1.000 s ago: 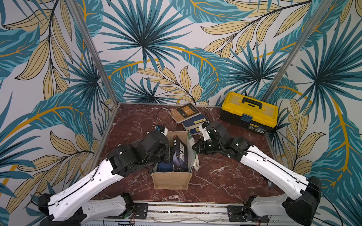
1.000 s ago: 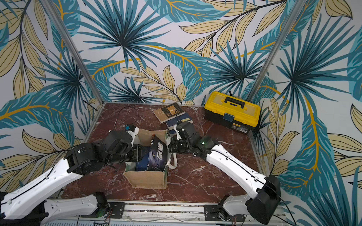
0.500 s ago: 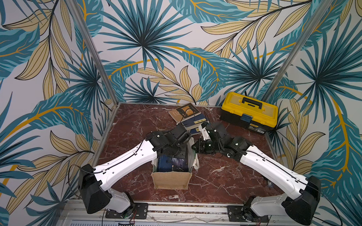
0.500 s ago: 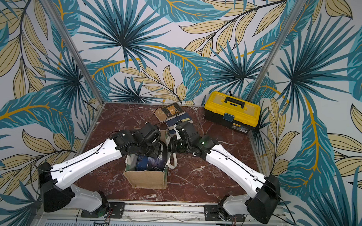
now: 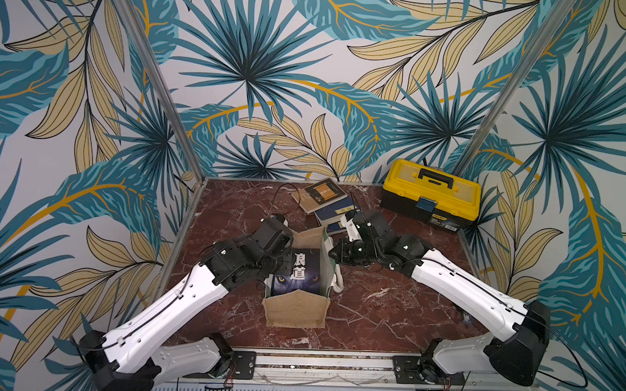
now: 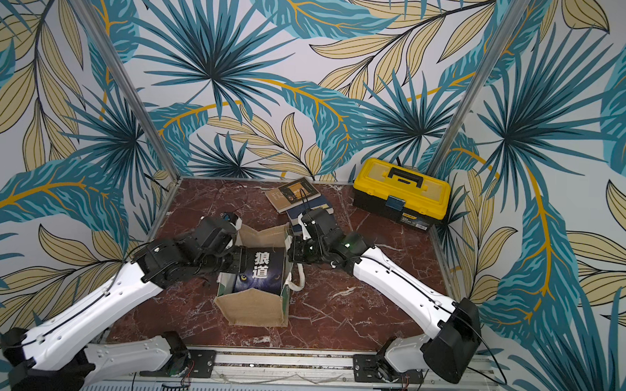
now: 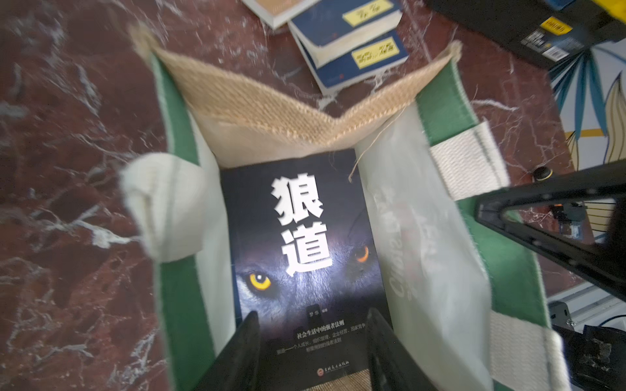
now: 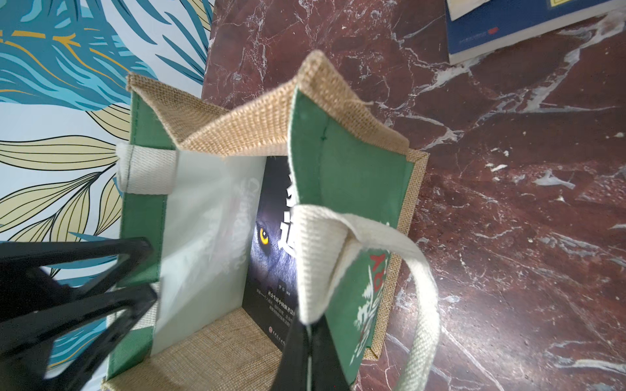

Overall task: Put the books into the canvas bag
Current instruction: Place the book in the canvas bag, then move the canvas bag to the center of the board.

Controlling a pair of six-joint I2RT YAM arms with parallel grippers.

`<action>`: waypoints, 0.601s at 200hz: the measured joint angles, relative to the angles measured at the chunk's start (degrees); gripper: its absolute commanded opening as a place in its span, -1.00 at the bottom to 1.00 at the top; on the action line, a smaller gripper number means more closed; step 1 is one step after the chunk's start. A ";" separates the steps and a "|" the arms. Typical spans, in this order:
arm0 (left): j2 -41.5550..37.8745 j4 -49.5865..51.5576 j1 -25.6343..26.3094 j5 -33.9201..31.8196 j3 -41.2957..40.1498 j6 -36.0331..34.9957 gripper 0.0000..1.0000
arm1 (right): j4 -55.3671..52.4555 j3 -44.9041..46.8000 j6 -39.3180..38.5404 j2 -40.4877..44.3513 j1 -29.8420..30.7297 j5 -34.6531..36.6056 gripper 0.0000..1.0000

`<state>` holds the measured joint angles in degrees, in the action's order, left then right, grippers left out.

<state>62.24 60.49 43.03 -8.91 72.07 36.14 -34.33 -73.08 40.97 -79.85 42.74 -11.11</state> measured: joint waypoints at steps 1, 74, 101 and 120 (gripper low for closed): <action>-0.13 0.04 0.00 -0.07 0.02 -0.02 0.13 | 0.00 -0.02 0.02 -0.02 0.00 -0.02 -1.00; -2.84 1.97 -4.15 -5.27 -0.57 -1.29 -0.02 | 0.20 -1.95 0.61 -2.32 0.02 -1.42 -1.00; 1.03 2.32 -7.78 -4.28 -2.71 -2.49 -0.84 | -0.04 -3.50 0.61 -3.74 0.11 -1.79 -1.00; 3.21 2.43 -11.30 -3.61 -2.73 -4.46 -1.00 | -0.15 -5.88 0.59 -6.10 0.33 -2.40 -1.00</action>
<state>65.45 62.92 31.73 -12.51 69.34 31.68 -34.48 -78.96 41.56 -85.95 43.07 -13.52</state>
